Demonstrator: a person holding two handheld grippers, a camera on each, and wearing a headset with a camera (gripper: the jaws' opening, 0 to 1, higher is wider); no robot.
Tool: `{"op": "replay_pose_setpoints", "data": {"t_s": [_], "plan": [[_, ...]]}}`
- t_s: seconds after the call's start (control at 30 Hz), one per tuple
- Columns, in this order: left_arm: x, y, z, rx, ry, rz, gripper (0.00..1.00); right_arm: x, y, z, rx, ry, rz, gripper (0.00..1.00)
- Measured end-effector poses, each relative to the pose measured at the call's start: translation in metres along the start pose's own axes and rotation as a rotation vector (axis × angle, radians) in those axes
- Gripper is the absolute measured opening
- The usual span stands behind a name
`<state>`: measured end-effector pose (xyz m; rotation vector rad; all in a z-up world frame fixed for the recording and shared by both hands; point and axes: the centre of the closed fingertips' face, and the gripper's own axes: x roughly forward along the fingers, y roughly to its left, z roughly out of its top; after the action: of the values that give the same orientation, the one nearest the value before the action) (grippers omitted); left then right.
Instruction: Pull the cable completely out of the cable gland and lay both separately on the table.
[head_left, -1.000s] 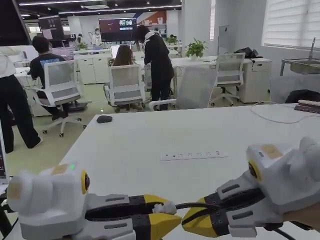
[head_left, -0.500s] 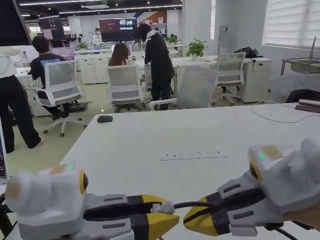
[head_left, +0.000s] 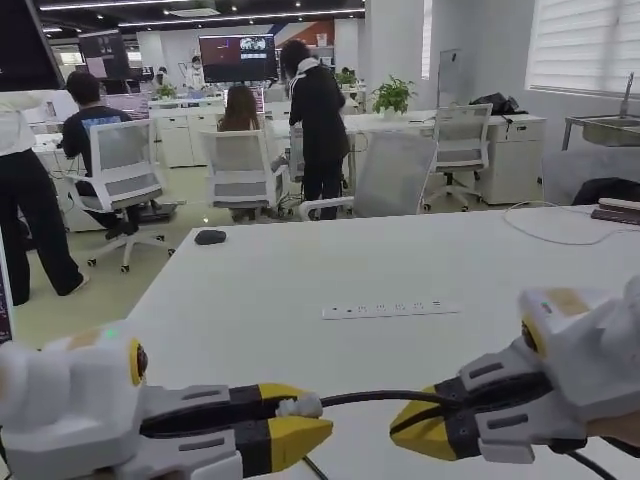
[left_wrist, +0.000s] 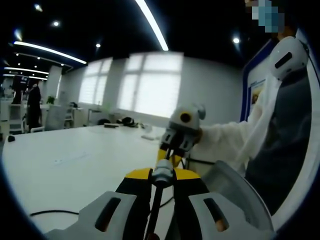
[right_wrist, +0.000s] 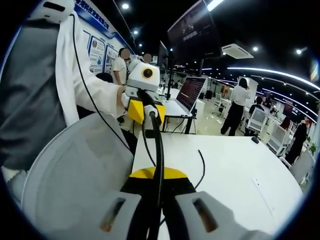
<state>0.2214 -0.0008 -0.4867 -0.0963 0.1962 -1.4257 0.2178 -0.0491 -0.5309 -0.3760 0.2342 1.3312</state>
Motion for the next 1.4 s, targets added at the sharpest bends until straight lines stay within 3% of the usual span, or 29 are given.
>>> {"op": "replay_pose_setpoints", "data": {"t_s": [0.9,1.13,1.4], "plan": [[-0.006,0.003,-0.003,0.001,0.012,0.023,0.17,-0.017,-0.009,-0.031,0.066,0.034,-0.057,0.00],[-0.007,0.005,0.003,-0.016,-0.029,0.024,0.16,-0.019,-0.010,-0.033,0.076,0.031,-0.062,0.00],[-0.006,0.002,0.004,-0.011,-0.031,0.023,0.16,-0.017,-0.008,-0.036,0.091,0.038,-0.055,0.00]]}}
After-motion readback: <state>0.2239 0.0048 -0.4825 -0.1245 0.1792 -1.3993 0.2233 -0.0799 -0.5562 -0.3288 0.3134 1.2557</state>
